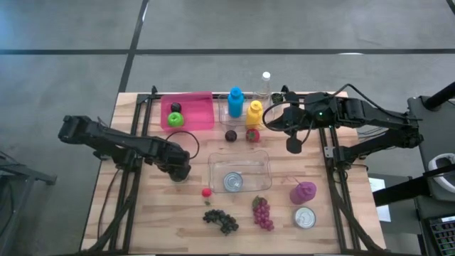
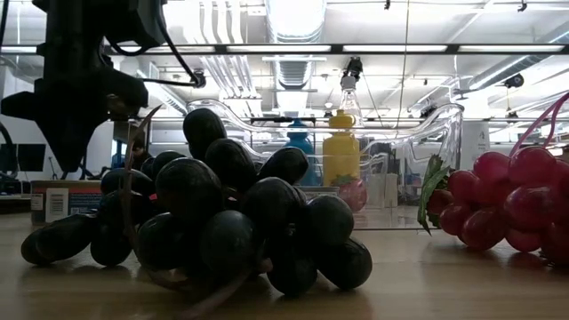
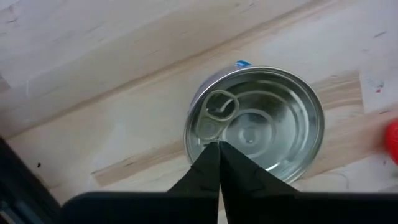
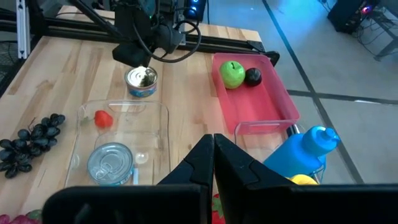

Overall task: Pick & Place Food Item
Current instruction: Put the blue pink tuna can into the bottom transparent bin

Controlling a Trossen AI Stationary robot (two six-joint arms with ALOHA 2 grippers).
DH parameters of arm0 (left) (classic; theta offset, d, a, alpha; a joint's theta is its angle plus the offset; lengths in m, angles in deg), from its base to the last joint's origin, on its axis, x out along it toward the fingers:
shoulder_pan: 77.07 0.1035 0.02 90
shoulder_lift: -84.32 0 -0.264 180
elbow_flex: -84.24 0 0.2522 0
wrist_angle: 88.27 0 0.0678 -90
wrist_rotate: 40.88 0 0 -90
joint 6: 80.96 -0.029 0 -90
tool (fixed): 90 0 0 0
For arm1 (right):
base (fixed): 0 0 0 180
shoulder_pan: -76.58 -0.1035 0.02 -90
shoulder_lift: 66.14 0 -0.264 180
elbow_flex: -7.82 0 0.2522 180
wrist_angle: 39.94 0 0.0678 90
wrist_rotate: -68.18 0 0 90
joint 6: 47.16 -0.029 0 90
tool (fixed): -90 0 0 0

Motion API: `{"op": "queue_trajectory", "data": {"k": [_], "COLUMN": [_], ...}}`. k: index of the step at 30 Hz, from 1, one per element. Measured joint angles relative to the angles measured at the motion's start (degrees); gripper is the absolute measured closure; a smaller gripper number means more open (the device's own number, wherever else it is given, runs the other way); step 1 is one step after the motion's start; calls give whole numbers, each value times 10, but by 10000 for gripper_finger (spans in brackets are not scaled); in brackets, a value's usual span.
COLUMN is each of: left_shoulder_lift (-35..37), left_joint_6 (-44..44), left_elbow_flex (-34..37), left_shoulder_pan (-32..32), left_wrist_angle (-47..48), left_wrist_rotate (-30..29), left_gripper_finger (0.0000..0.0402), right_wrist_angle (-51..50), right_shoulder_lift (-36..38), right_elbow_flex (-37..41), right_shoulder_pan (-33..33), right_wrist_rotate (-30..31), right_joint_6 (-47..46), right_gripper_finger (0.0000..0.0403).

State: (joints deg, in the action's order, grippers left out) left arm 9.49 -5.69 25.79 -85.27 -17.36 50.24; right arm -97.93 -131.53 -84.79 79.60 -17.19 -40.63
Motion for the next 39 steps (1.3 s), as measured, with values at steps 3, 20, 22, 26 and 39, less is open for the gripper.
{"op": "queue_trajectory", "data": {"k": [3, 20, 22, 26, 39], "left_shoulder_lift": [0, 0, 0, 1, 1], "left_joint_6": [1, 26, 26, 13, 6], "left_elbow_flex": [0, 37, 37, 35, 29], "left_shoulder_pan": [0, 0, 0, 0, 0], "left_wrist_angle": [1, -3, 1, 3, 11], "left_wrist_rotate": [0, -2, -3, -5, -15], "left_gripper_finger": [399, 401, 401, 401, 401], "right_wrist_angle": [0, 0, 0, 0, 0], "right_shoulder_lift": [0, 0, 0, 0, 0], "right_elbow_flex": [0, 0, 0, 0, 0], "right_shoulder_pan": [0, 0, 0, 0, 0], "right_wrist_rotate": [0, 0, 0, 0, 0], "right_joint_6": [-1, -1, -1, -1, -5], "right_gripper_finger": [394, 394, 394, 394, 394]}}
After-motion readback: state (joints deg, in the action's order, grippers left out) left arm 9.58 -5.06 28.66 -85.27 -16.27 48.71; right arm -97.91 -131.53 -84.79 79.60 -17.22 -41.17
